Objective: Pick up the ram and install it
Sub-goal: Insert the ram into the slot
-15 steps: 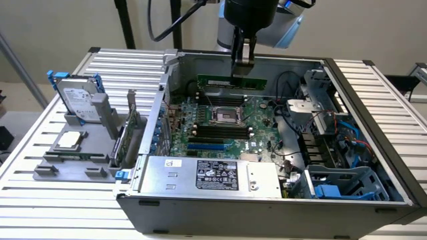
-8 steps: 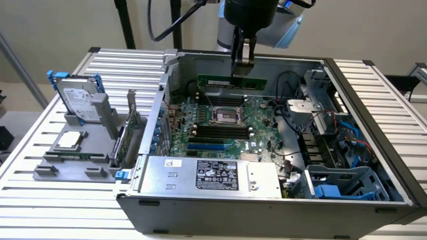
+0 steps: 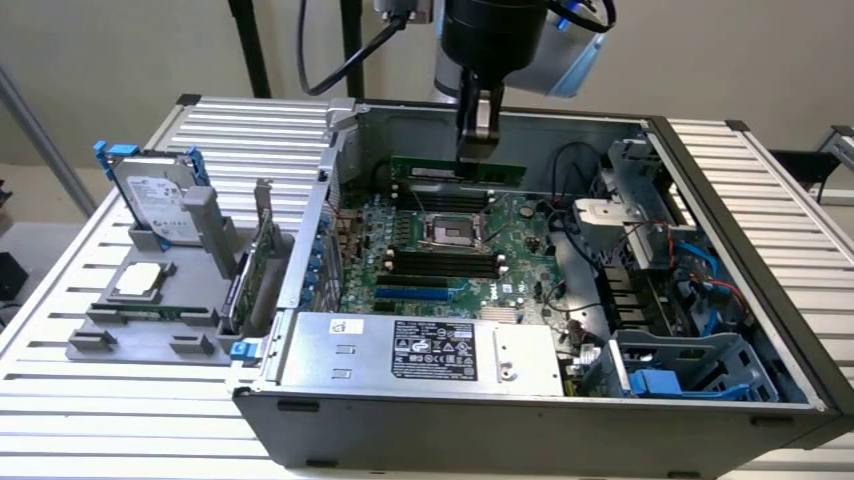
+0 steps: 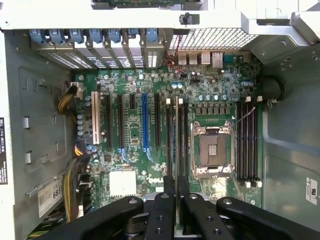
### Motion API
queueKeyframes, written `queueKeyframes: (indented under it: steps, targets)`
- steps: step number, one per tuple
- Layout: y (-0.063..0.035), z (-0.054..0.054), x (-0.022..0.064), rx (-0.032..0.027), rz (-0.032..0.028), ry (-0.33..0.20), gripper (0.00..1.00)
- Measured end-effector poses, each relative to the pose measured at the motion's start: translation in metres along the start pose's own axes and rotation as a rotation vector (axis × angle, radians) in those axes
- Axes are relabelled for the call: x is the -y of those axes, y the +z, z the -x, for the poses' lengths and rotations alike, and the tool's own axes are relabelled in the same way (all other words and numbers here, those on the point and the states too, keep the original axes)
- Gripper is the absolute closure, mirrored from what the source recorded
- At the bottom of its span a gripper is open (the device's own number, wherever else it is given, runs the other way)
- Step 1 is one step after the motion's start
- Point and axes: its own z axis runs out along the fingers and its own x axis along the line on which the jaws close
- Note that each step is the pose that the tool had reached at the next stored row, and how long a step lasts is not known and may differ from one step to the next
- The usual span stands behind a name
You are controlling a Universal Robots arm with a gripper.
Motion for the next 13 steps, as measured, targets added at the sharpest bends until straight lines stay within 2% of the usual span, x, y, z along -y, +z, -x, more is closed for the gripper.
queueKeyframes:
  steps: [13]
  targets:
    - [0.0241, 0.006, -0.0025, 0.0, -0.0001, 0.0, 0.86]
